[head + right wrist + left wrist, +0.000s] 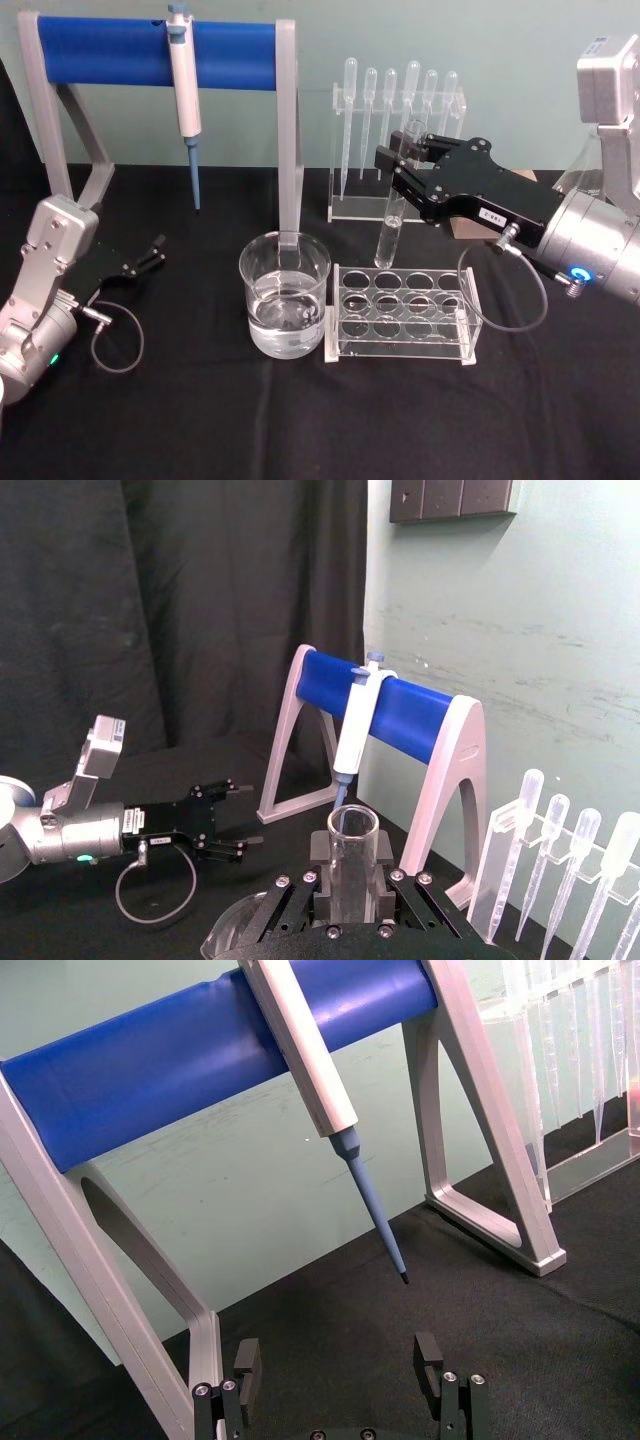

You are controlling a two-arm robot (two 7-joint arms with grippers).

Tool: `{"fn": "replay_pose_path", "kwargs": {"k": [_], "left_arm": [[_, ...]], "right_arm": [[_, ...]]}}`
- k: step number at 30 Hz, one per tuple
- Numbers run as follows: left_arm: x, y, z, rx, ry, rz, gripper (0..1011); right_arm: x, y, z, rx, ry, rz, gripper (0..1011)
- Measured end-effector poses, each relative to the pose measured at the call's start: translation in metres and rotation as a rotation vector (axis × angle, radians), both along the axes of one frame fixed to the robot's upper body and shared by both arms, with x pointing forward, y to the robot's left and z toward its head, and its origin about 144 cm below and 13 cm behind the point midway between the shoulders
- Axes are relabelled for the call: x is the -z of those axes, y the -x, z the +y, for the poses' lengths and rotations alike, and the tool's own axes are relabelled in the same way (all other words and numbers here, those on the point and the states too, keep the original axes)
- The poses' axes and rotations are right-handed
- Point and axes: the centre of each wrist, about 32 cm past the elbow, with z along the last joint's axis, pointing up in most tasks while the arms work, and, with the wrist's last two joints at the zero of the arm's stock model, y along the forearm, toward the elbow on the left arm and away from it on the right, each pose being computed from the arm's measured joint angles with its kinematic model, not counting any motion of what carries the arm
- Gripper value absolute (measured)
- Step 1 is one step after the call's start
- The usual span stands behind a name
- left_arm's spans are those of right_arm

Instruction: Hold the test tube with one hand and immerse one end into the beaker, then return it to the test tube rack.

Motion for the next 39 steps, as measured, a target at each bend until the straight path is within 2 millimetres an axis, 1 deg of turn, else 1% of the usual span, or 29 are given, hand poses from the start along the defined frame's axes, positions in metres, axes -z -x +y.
{"fn": "replay_pose_path", "kwargs": {"k": [39], "left_arm": [[0.0, 0.0, 0.0, 0.0, 0.0, 0.0, 1000]], "right_arm": [[0.0, 0.0, 0.0, 0.0, 0.0, 0.0, 224]]}}
